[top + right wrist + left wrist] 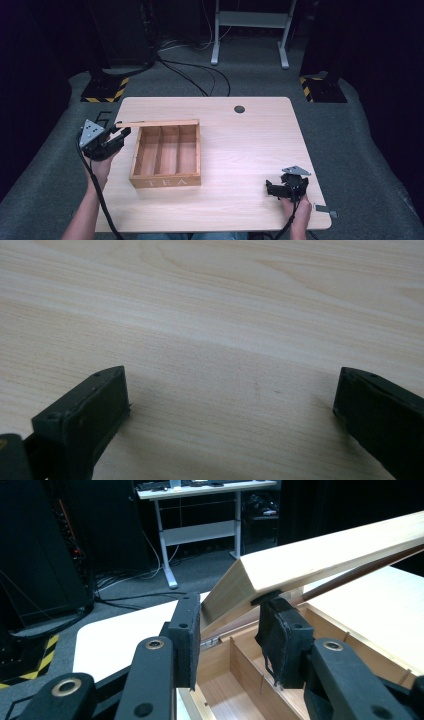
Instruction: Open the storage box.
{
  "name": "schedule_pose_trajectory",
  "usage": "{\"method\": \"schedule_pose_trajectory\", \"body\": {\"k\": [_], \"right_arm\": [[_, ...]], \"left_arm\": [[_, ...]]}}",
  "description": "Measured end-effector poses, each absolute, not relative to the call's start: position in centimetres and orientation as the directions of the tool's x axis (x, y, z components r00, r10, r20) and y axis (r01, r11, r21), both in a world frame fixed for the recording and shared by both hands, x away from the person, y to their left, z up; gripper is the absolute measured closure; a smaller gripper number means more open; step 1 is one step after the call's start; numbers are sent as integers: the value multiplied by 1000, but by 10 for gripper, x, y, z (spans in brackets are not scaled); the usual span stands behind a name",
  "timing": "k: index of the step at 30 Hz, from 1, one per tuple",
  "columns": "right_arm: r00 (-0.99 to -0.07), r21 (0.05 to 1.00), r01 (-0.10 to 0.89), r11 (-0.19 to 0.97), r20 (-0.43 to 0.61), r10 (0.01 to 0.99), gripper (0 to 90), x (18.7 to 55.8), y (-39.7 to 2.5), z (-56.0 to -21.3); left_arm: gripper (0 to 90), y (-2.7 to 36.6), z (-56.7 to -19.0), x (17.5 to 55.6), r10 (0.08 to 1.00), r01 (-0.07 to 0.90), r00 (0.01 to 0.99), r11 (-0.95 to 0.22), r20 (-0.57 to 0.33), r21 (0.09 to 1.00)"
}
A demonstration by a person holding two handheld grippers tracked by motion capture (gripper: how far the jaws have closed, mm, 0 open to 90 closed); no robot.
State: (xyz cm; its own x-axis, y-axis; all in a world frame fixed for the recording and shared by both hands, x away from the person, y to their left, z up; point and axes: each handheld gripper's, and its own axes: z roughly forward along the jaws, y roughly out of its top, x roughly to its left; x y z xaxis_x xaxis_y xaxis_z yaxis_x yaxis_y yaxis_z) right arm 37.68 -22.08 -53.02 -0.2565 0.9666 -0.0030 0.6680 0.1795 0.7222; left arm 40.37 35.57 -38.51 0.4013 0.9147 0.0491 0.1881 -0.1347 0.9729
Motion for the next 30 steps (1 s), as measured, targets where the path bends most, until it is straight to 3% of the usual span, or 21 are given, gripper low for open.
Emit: {"method": "schedule_pose_trajectory", "body": {"k": [19,30], "right_arm": [[-256,722,668,179,-3,967,8,377,-221,-530],[-256,722,668,180,-3,967,8,377,-221,-530]], "left_arm": [[595,356,-413,378,908,201,415,-146,51,969],[592,356,-451,360,907,235,420,-117,8,965]]}}
